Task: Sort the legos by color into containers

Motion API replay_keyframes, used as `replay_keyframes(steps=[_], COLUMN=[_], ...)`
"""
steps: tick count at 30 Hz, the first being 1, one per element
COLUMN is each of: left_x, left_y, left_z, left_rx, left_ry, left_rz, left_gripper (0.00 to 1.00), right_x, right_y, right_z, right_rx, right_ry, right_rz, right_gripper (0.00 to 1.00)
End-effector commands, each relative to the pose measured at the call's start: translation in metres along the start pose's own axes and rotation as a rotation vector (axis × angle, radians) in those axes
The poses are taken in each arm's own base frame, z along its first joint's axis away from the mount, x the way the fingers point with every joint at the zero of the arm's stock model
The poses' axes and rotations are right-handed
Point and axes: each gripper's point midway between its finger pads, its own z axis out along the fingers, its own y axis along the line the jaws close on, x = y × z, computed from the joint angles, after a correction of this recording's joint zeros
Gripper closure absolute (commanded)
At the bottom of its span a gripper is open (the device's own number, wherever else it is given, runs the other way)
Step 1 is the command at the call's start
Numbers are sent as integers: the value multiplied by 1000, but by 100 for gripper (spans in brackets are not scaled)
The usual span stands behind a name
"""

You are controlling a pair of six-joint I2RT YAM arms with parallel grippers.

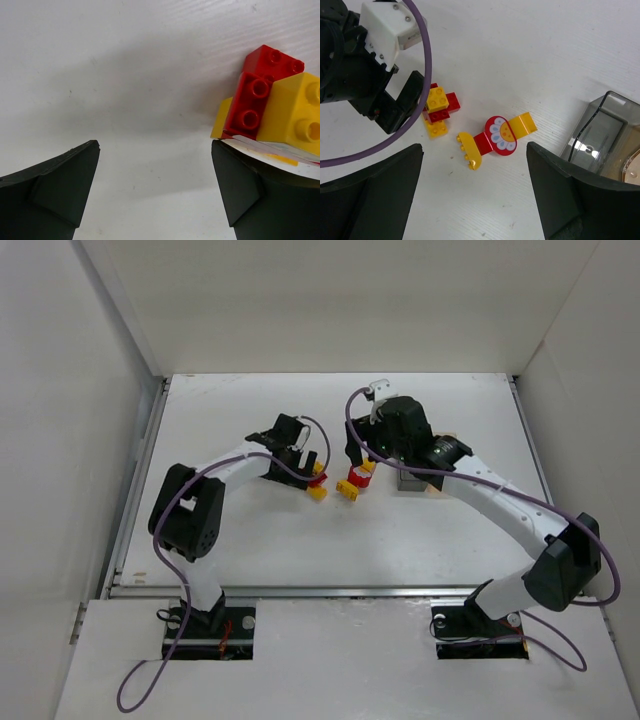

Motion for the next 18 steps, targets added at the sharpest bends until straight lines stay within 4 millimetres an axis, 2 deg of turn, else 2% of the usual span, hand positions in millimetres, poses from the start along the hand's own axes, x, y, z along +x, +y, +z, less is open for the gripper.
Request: replay_keyframes(steps=[1, 3, 4, 5, 6, 7, 12, 16, 18], left_x=[-35, -32, -18, -15, -15, -8, -26, -40, -37], left_y=[3, -17, -22, -26, -39, -43, -61, -61, -63], left_z=[-21, -33, -33, -36, -44, -44, -45, -37, -28], left_rx=[14, 80, 108, 137, 203, 232, 307, 283, 285], left_ry=[-143, -174, -155, -165, -192, -185, -262, -275, -242], left_rz=[56, 155, 189, 207, 228, 231, 246, 227, 200], left_gripper=[8, 9, 9, 9, 9, 9, 8, 8, 8], right_x=[-25, -25, -26, -26, -26, -26, -30, -28, -28], right_y=[9, 9, 8, 8, 8, 8, 11, 10, 9], right_z=[-5, -5, -5, -5, -5, -5, -6, -7, -7], right_rx=[-30, -30, -30, -30, -30, -30, -40, -39, -30], right_ry=[-62, -62, -62, -62, -62, -62, -71, -62, -63], right_rz=[-20, -21, -30, -30, -30, -30, -29, -30, -30], right_gripper=[11, 11, 11, 11, 11, 11, 11, 11, 11])
